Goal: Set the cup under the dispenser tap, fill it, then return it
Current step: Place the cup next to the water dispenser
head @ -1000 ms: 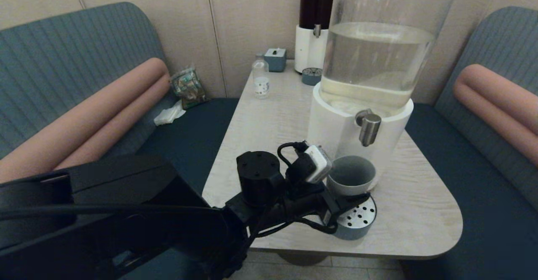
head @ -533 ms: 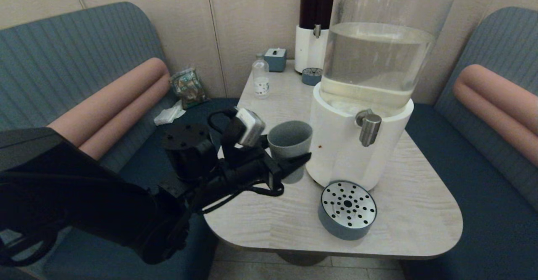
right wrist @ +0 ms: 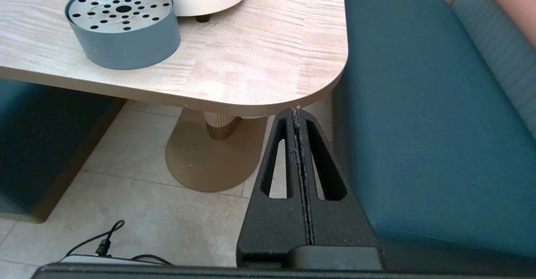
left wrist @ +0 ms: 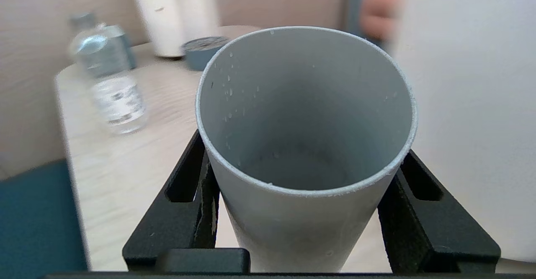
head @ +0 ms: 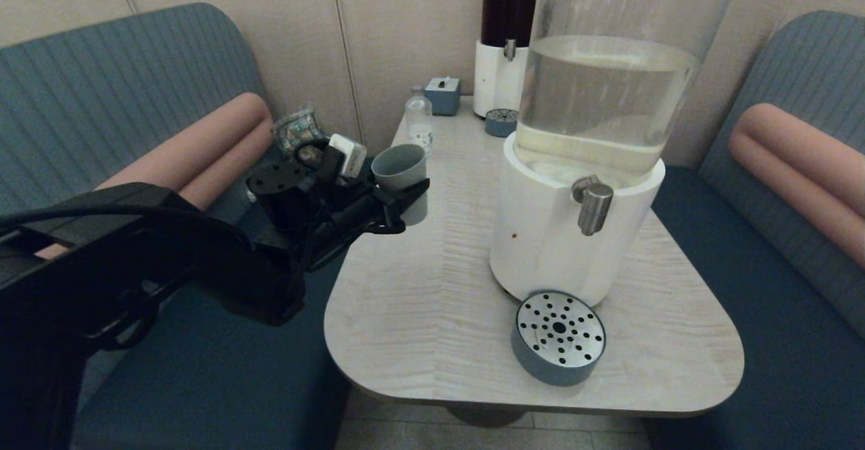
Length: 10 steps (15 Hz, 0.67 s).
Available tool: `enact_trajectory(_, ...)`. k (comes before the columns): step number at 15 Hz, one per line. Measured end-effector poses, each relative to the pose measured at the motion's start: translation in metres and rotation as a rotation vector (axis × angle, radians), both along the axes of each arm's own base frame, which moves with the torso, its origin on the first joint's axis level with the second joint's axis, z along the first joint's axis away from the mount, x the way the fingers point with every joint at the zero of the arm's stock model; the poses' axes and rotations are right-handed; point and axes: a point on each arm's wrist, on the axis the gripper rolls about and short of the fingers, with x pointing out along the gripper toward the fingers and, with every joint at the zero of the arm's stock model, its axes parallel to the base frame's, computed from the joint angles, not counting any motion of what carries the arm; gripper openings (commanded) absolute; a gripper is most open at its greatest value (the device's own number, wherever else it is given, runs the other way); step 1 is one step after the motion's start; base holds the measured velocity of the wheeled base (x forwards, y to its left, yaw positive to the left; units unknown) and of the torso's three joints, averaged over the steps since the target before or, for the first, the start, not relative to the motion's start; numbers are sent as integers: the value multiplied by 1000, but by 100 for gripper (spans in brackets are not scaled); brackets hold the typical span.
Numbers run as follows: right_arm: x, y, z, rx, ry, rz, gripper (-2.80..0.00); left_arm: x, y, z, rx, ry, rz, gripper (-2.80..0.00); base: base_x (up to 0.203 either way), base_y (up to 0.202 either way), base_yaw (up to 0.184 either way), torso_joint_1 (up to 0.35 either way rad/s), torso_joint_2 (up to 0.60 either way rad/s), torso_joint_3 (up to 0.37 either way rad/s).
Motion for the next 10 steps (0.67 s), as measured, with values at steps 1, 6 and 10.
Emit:
enact_trajectory(1, 0, 0, 0, 0, 0, 0, -280, 15, 3, -9, -1, -5, 18, -280, 0, 0, 0, 0, 0, 0)
enact_trajectory(6, 0, 0, 0, 0, 0, 0, -280, 50, 14, -63, 28, 107, 64, -280, 0, 0, 0, 0, 0, 0)
enact_trajectory(10, 0, 0, 0, 0, 0, 0, -280, 54, 15, -83, 41, 151, 67, -280, 0, 0, 0, 0, 0, 0)
